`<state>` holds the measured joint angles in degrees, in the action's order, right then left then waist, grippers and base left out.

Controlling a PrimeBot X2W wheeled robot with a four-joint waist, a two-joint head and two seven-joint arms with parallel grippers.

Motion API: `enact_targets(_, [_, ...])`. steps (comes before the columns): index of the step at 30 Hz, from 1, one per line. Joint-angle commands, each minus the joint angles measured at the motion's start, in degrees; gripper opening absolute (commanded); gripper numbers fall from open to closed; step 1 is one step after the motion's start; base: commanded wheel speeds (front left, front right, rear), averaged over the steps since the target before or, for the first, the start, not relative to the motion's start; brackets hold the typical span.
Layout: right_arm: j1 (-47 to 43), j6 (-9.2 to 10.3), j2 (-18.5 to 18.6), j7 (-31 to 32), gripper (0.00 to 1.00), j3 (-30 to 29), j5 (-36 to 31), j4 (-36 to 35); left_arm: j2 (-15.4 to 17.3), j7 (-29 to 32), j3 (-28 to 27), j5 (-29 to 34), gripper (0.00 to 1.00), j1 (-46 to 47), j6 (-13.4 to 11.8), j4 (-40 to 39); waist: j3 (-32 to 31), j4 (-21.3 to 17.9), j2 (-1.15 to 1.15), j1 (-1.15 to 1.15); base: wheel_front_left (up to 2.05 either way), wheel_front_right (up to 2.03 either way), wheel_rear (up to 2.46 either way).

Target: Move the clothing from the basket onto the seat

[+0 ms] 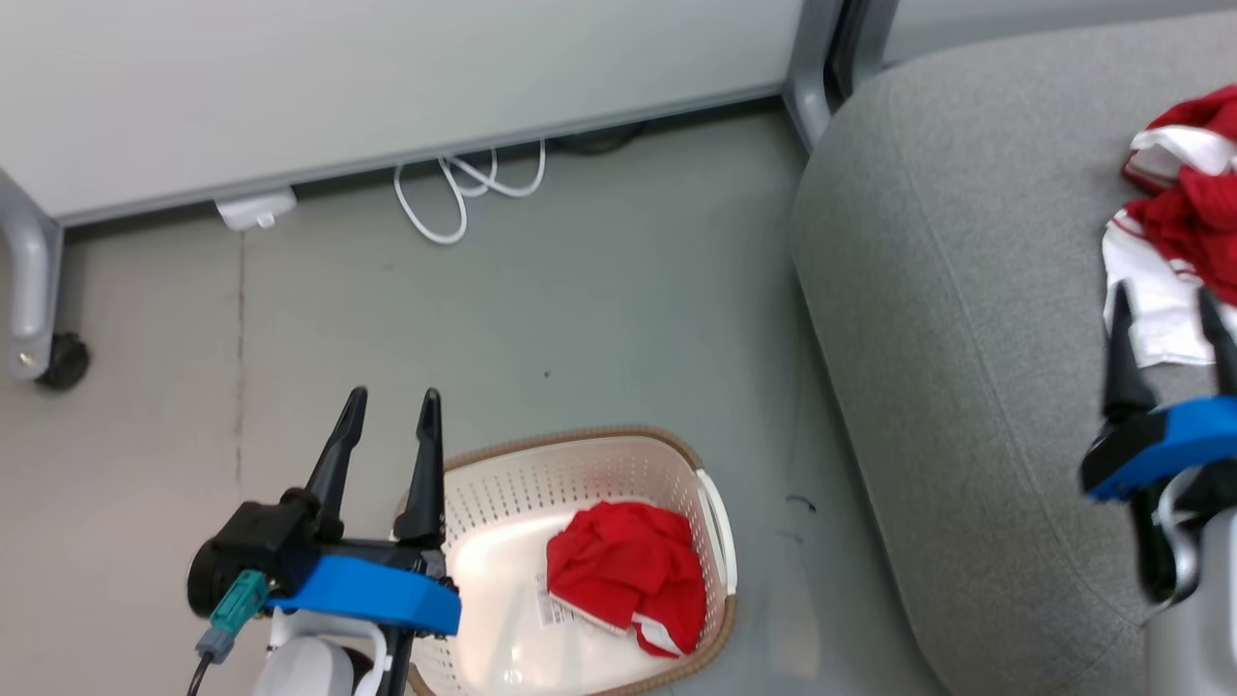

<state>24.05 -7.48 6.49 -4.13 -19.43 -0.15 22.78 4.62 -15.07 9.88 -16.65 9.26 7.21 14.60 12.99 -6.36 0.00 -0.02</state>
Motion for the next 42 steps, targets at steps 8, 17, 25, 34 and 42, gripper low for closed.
enact_targets(8, [-10.7,-0.02,-3.0,-0.2,1.00,8.2,2.1,-8.2,-0.7,-0.1,-3.6,0.3,1.00,-3.1,0.4,1.9,-6.3,1.0,0.00,0.02,0.00,0.00,0.00])
enact_targets(17, [-18.7,-0.02,-3.6,-3.0,1.00,14.6,1.6,-11.1,-1.2,-0.2,-5.2,-0.4,1.00,-4.5,0.4,5.0,-9.0,4.8,0.00,0.02,0.00,0.00,0.00])
enact_targets(25, [-21.8,-0.02,-3.6,-3.0,1.00,16.3,4.0,-11.4,-1.0,-0.2,-8.4,0.3,1.00,-5.9,0.3,6.5,-10.8,6.8,0.00,0.02,0.00,0.00,0.00])
enact_targets(34, [-22.5,-0.03,-3.6,-2.7,1.00,17.6,5.0,-12.8,-1.0,-0.2,-9.7,0.5,1.00,-6.9,0.3,7.4,-11.6,6.6,0.00,0.02,0.00,0.00,0.00])
enact_targets(42, [-22.6,-0.03,-3.6,-2.5,1.00,17.4,5.8,-12.8,-1.2,-0.2,-9.6,0.4,1.00,-7.4,0.3,6.9,-11.6,6.5,0.00,0.02,0.00,0.00,0.00])
